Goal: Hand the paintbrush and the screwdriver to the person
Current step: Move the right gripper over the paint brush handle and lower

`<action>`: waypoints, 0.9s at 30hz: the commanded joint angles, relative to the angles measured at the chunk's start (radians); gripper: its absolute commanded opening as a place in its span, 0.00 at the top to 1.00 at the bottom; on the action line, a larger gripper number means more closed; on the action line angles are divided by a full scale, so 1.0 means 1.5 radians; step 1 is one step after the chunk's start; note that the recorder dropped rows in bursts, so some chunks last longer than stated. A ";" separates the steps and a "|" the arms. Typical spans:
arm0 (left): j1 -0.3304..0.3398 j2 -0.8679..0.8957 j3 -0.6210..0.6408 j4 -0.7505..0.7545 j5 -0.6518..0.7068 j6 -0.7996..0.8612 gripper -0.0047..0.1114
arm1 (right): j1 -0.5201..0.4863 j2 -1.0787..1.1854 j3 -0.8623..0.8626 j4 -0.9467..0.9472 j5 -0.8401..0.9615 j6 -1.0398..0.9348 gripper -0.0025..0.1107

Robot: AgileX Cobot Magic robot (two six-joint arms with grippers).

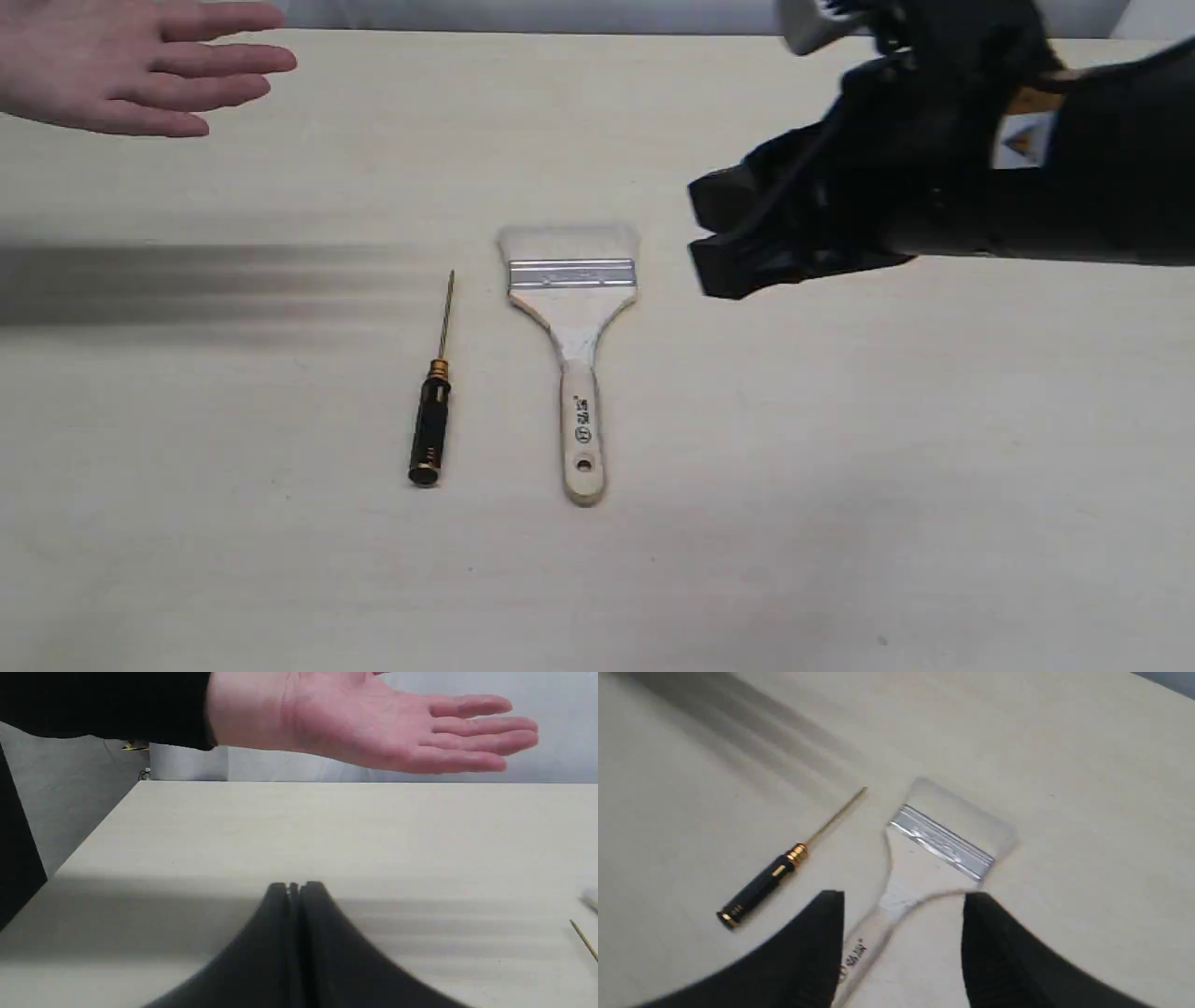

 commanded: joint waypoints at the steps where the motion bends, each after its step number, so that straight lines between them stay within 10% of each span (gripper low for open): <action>1: -0.004 -0.002 0.001 -0.002 -0.008 -0.001 0.96 | 0.045 0.059 -0.054 -0.006 0.014 -0.005 0.60; 27: -0.004 -0.002 0.001 -0.001 -0.007 -0.001 0.96 | 0.053 0.493 -0.354 -0.063 0.279 0.195 0.51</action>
